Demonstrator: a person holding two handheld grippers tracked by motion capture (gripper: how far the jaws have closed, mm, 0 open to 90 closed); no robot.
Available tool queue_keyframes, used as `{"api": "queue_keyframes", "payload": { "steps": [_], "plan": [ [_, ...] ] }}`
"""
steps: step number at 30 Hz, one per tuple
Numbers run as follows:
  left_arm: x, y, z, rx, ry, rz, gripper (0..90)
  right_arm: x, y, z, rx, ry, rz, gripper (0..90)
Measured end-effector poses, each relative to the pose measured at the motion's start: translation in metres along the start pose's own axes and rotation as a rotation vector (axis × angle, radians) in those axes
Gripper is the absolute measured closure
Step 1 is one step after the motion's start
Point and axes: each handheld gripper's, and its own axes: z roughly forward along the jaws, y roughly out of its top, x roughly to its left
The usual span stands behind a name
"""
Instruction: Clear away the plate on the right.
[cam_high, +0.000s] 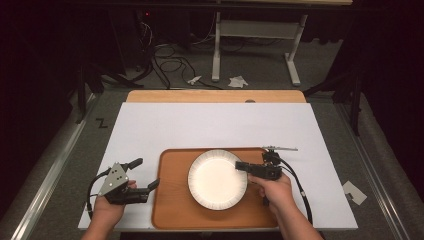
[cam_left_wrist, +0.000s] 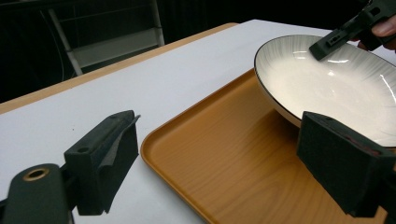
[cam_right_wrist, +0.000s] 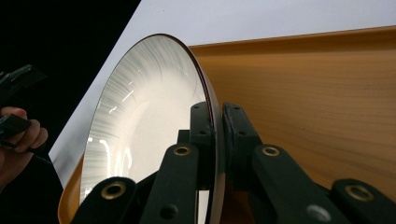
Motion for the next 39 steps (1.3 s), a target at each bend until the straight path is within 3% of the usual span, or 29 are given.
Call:
{"api": "queue_keyframes", "payload": {
  "steps": [15, 39],
  "plan": [
    [0.0, 0.0, -0.001, -0.002, -0.001, -0.002, 13.4, 0.003, -0.003, 0.008, 0.041, -0.013, -0.034, 85.0],
    [-0.001, 0.0, 0.0, 0.002, -0.007, -0.001, 13.4, -0.003, -0.004, 0.012, 0.095, -0.041, -0.029, 83.1]
  ]
}}
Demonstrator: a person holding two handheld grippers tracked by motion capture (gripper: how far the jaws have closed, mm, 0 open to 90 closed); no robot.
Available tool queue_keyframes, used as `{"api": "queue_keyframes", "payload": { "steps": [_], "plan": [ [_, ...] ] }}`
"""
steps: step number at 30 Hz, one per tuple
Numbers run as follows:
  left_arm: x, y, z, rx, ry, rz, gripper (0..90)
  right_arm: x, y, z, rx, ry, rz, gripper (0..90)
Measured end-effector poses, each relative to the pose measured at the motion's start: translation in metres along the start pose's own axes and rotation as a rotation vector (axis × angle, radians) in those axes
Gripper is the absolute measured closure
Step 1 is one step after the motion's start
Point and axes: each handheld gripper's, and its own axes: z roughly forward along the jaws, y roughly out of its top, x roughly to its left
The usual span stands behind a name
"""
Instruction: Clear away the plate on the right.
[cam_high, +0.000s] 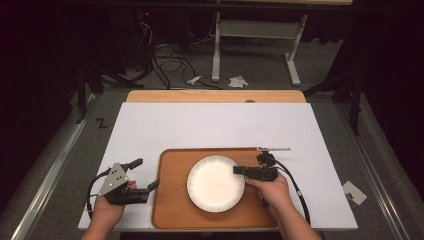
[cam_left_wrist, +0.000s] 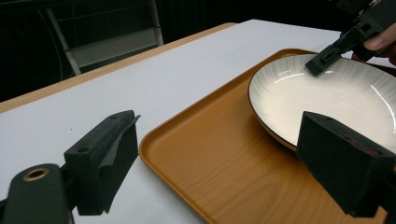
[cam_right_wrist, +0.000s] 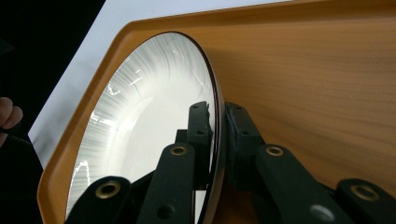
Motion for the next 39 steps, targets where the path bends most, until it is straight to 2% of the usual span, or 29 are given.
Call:
{"api": "queue_keyframes", "payload": {
  "steps": [13, 27, 30, 32, 33, 34, 35, 36, 37, 39],
  "plan": [
    [0.0, -0.001, 0.001, 0.008, -0.006, -0.003, 13.4, -0.004, 0.0, 0.002, 0.015, -0.012, 0.005, 81.8],
    [0.0, -0.001, 0.001, 0.01, -0.008, -0.003, 13.4, -0.004, -0.001, 0.004, 0.026, -0.031, -0.017, 68.8],
    [0.0, -0.001, 0.0, 0.007, -0.01, -0.007, 13.4, -0.002, 0.0, 0.001, 0.018, -0.057, -0.047, 61.9],
    [0.001, -0.001, 0.0, 0.003, -0.008, -0.008, 13.4, -0.001, 0.0, -0.001, 0.007, -0.08, -0.076, 59.4],
    [0.001, -0.001, 0.0, 0.003, -0.008, -0.008, 13.4, -0.001, 0.0, -0.001, 0.007, -0.08, -0.076, 59.4],
    [0.001, -0.001, 0.0, 0.003, -0.007, -0.008, 13.4, 0.0, 0.0, -0.003, -0.004, -0.103, -0.113, 55.2],
    [0.001, -0.001, 0.0, 0.003, -0.007, -0.008, 13.4, 0.0, 0.0, -0.003, -0.004, -0.103, -0.113, 55.2],
    [0.0, -0.001, 0.0, 0.005, -0.008, -0.006, 13.4, 0.002, 0.001, -0.005, -0.017, -0.095, -0.141, 49.7],
    [0.0, -0.001, 0.001, 0.006, -0.008, -0.006, 13.4, 0.002, 0.001, -0.005, -0.021, -0.09, -0.155, 48.8],
    [0.0, -0.001, 0.001, 0.007, -0.009, -0.006, 13.4, 0.006, 0.001, -0.008, -0.029, -0.105, -0.179, 47.7]
  ]
}}
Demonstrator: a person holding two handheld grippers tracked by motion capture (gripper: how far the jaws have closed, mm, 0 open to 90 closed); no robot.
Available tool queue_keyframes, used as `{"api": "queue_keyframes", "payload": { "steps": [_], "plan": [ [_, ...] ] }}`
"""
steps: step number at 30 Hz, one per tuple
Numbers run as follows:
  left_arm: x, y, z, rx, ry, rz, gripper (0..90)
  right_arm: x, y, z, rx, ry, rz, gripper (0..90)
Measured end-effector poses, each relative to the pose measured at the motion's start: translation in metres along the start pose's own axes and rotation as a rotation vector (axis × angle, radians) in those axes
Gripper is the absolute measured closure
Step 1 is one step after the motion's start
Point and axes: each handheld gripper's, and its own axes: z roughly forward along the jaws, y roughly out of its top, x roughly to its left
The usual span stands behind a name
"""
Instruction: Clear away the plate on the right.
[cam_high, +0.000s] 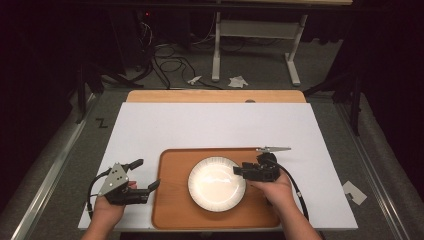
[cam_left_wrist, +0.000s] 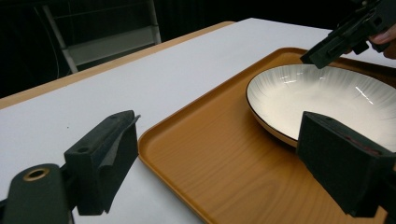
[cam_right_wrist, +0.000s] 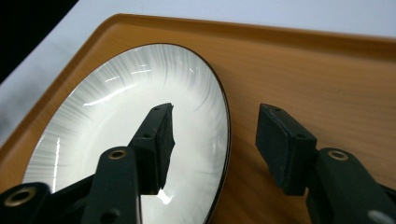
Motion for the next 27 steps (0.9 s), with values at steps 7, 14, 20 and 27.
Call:
{"api": "queue_keyframes", "payload": {
  "steps": [7, 14, 20, 27],
  "plan": [
    [0.001, 0.0, -0.001, -0.006, 0.005, -0.005, 13.4, 0.006, 0.009, -0.027, -0.114, -0.07, -0.115, 34.1],
    [0.001, -0.001, 0.0, 0.001, 0.004, 0.0, 13.4, -0.016, 0.004, -0.067, -0.144, -0.18, -0.102, 8.9],
    [0.0, -0.001, 0.001, 0.007, 0.005, 0.001, 13.5, -0.038, -0.014, -0.101, -0.208, -0.236, -0.087, 0.3],
    [-0.001, -0.001, 0.001, 0.006, 0.003, -0.001, 13.5, -0.039, -0.031, -0.12, -0.286, -0.228, -0.082, 0.3]
  ]
}}
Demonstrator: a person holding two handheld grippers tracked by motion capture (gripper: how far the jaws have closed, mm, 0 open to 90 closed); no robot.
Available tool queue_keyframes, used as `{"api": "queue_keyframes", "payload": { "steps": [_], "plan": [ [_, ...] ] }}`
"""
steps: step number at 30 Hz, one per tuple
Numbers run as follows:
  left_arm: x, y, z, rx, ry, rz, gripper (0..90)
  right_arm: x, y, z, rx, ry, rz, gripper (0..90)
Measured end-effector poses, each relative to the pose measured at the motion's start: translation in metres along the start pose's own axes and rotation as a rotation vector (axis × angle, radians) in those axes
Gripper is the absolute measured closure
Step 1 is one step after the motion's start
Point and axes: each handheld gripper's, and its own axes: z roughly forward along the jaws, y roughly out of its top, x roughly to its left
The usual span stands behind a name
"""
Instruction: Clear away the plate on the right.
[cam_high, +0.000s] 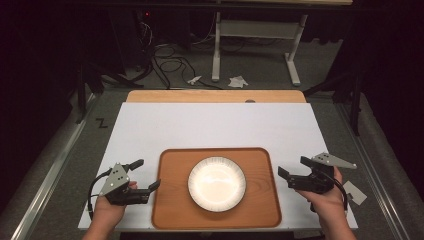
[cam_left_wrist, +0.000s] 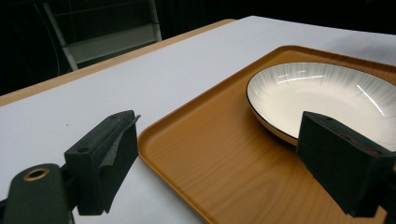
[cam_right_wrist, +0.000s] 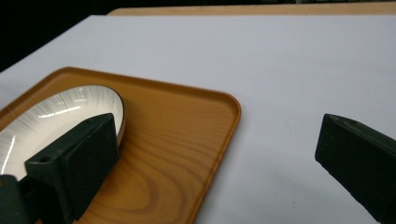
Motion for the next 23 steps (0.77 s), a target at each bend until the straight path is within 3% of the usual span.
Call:
{"api": "queue_keyframes", "payload": {
  "steps": [3, 7, 11, 23],
  "plan": [
    [0.001, 0.0, 0.0, 0.007, 0.001, 0.001, 13.5, 0.005, -0.001, 0.005, -0.015, 0.012, -0.022, 0.3],
    [0.001, -0.001, 0.002, 0.011, 0.005, -0.003, 13.8, 0.007, -0.003, 0.011, 0.009, 0.021, -0.067, 0.3],
    [0.0, -0.001, 0.002, 0.014, 0.007, 0.0, 13.8, 0.002, -0.003, 0.007, -0.029, 0.034, -0.046, 0.3],
    [0.001, 0.0, 0.0, -0.001, 0.006, -0.002, 13.8, 0.005, -0.005, 0.011, -0.013, 0.034, -0.043, 0.4]
  ]
}}
